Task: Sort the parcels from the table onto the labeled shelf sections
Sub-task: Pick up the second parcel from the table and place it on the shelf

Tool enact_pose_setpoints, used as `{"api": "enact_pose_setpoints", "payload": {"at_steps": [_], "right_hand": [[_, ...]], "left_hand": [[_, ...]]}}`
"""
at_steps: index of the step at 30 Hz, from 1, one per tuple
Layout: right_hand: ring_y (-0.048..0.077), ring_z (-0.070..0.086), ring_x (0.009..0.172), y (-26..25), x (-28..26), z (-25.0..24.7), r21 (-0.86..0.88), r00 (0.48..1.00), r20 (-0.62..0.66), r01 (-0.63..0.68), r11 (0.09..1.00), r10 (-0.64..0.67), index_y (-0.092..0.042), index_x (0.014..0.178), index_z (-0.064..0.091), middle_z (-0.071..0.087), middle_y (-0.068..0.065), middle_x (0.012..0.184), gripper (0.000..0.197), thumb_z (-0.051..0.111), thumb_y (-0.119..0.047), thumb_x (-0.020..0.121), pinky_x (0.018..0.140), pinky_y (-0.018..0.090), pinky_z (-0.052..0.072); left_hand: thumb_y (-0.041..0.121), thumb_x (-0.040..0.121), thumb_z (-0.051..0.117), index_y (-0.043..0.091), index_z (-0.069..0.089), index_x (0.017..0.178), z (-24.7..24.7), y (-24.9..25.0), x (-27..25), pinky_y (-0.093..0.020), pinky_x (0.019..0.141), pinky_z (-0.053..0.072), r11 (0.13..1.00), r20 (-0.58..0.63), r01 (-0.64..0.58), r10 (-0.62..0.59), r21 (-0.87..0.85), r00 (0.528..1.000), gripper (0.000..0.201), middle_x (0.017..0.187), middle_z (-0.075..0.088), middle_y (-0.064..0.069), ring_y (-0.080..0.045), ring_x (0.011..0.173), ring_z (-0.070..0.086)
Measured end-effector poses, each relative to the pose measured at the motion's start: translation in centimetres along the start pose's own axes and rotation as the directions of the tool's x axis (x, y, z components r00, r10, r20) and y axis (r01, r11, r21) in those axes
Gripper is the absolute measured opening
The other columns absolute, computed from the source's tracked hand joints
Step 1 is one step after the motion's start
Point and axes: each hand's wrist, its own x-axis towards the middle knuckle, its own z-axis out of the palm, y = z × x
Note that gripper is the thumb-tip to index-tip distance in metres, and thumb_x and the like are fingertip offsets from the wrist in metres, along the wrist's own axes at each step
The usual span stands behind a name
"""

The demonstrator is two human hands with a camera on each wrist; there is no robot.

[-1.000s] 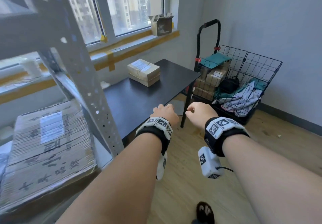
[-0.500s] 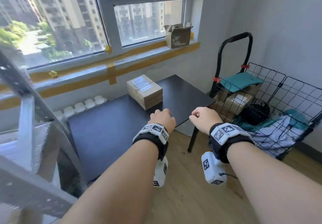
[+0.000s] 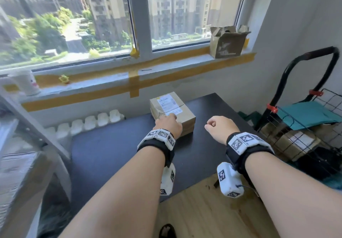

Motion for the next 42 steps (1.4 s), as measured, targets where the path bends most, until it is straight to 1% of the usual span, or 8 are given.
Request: {"api": "enact_pose_setpoints", "payload": {"at_steps": [17,22,27,29,31,34,39,42], "right_hand": [[0.027,0.058,0.119,-3.4,16.3,4.1,0.017,0.986,0.168,-0.024,1.0,0.021,-0.015,0.128,0.059,0.064,0.006,0.129,0.04,0.051,-0.033,0.094,0.096,0.033,0.044],[0.026,0.059,0.102,-4.1,18.9,6.4,0.062,0.964,0.267,-0.005,0.998,-0.011,-0.014,0.12,0.06,0.066,0.006,0.118,0.041,0.044,-0.044,0.095,0.082,0.034,0.044],[0.023,0.054,0.094,-3.8,21.1,7.9,0.107,0.932,0.36,-0.073,0.992,0.029,-0.01,0.114,0.062,0.063,0.005,0.11,0.043,0.042,-0.042,0.096,0.076,0.033,0.04],[0.023,0.055,0.098,-3.6,21.6,8.4,0.15,0.916,0.397,-0.119,0.981,0.051,-0.012,0.115,0.06,0.06,0.004,0.11,0.043,0.043,-0.046,0.095,0.08,0.034,0.041],[0.023,0.057,0.101,-3.4,21.9,8.7,0.202,0.901,0.427,-0.179,0.963,0.078,-0.015,0.115,0.057,0.059,0.003,0.112,0.043,0.047,-0.05,0.092,0.084,0.036,0.044],[0.024,0.06,0.104,-3.5,22.2,9.0,0.264,0.877,0.462,-0.277,0.924,0.131,-0.013,0.12,0.053,0.061,0.003,0.114,0.056,0.052,-0.058,0.086,0.091,0.041,0.048],[0.025,0.06,0.105,-4.4,22.2,8.5,0.348,0.872,0.474,-0.311,0.884,0.12,-0.013,0.113,0.049,0.062,0.006,0.115,0.061,0.055,-0.064,0.08,0.095,0.043,0.047],[0.025,0.062,0.103,-5.4,22.1,7.6,0.394,0.882,0.461,-0.299,0.869,0.094,-0.013,0.111,0.051,0.064,0.007,0.114,0.064,0.054,-0.068,0.078,0.093,0.042,0.048]], "left_hand": [[0.035,0.094,0.051,0.01,0.027,0.147,0.2,-4.0,15.8,-0.043,0.096,0.047,0.893,0.116,0.349,-0.33,-0.285,0.937,0.064,0.14,0.043,-0.016,-0.034,0.12,0.053],[0.035,0.092,0.051,0.004,0.027,0.147,1.9,-6.0,17.3,-0.036,0.093,0.047,0.768,0.204,0.47,-0.424,-0.436,0.882,0.067,0.137,0.053,-0.015,-0.032,0.119,0.057],[0.047,0.093,0.048,0.001,0.06,0.115,3.3,-7.8,18.5,-0.028,0.07,0.045,0.669,0.315,0.521,-0.415,-0.53,0.853,0.052,0.101,0.065,-0.013,-0.024,0.079,0.058],[0.045,0.094,0.049,0.008,0.058,0.108,3.8,-8.0,18.7,-0.026,0.065,0.046,0.571,0.359,0.548,-0.417,-0.611,0.835,0.041,0.102,0.064,-0.01,-0.022,0.082,0.059],[0.042,0.091,0.055,0.011,0.056,0.102,3.9,-8.1,18.8,-0.03,0.076,0.05,0.456,0.393,0.573,-0.433,-0.681,0.811,0.033,0.107,0.065,-0.008,-0.025,0.093,0.062],[0.044,0.071,0.066,0.009,0.055,0.119,3.7,-8.3,18.8,-0.044,0.091,0.053,0.34,0.407,0.57,-0.444,-0.748,0.798,0.06,0.118,0.065,-0.008,-0.029,0.106,0.066],[0.053,0.059,0.069,0.012,0.052,0.126,1.8,-8.4,18.0,-0.036,0.065,0.057,0.244,0.381,0.516,-0.438,-0.821,0.814,0.081,0.121,0.065,-0.011,-0.025,0.094,0.069],[0.06,0.056,0.07,0.008,0.054,0.126,0.4,-8.4,17.9,-0.038,0.066,0.057,0.248,0.342,0.473,-0.428,-0.845,0.836,0.089,0.116,0.066,-0.011,-0.025,0.095,0.068]]}}
